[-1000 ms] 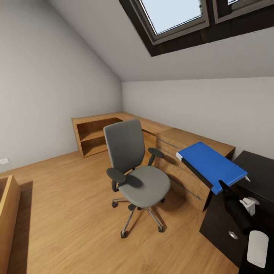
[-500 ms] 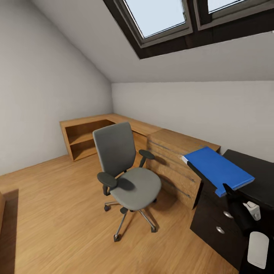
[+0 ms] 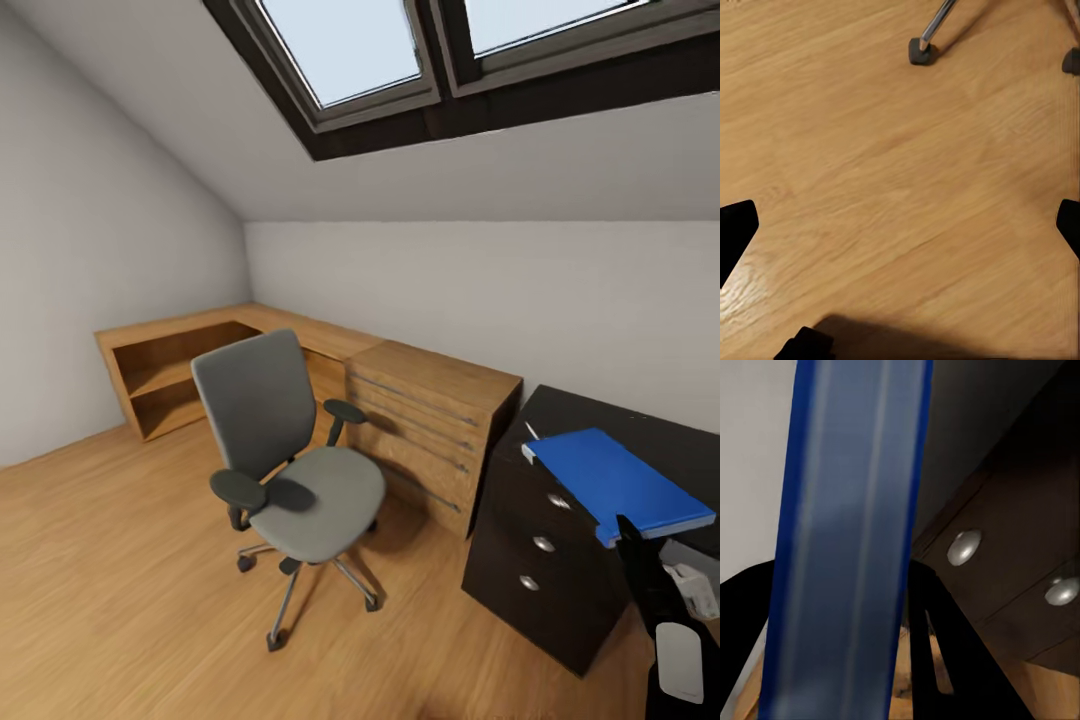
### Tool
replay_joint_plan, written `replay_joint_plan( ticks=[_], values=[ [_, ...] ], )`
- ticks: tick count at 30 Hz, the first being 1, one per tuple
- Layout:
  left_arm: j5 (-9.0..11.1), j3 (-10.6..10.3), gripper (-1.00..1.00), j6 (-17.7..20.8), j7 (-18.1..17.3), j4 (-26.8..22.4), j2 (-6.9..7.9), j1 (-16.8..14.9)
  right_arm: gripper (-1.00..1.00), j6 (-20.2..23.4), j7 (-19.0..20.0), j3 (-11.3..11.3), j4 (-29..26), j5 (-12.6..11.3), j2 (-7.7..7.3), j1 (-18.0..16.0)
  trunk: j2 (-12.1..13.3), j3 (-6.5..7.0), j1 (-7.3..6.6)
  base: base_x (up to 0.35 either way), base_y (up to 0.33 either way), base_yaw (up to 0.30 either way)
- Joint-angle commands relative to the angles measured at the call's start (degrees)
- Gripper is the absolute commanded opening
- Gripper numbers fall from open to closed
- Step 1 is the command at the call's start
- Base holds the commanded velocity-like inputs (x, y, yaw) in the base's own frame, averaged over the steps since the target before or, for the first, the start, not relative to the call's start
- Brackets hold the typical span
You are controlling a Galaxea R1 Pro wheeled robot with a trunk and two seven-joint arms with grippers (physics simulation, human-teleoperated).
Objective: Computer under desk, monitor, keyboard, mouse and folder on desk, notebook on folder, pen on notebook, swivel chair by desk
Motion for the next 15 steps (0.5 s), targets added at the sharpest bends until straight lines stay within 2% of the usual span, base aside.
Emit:
replay_joint_plan(
  ticks=[1, 6, 15],
  values=[
    [0.6, -0.3, 1.00, -0.3, 0.4, 0.0, 0.04, 0.0, -1.00, -0.1, 0.2, -0.2, 0.0, -0.5, 0.04, -0.1, 0.4, 0.14, -0.23, 0.000, 0.000, -0.295],
    [0.6, -0.3, 1.00, -0.3, 0.4, 0.0, 0.02, 0.0, -1.00, -4.0, 0.2, -0.2, 0.1, -0.5, 0.13, -0.1, 2.4, 1.04, -1.32, 0.000, 0.000, -0.295],
    [0.6, -0.3, 1.00, -0.4, 0.4, 0.0, -0.04, 0.0, -1.00, -4.7, 0.3, 0.0, 0.3, -0.4, 0.09, -0.1, 6.0, 2.65, -3.30, 0.000, 0.000, -0.295]
  ],
)
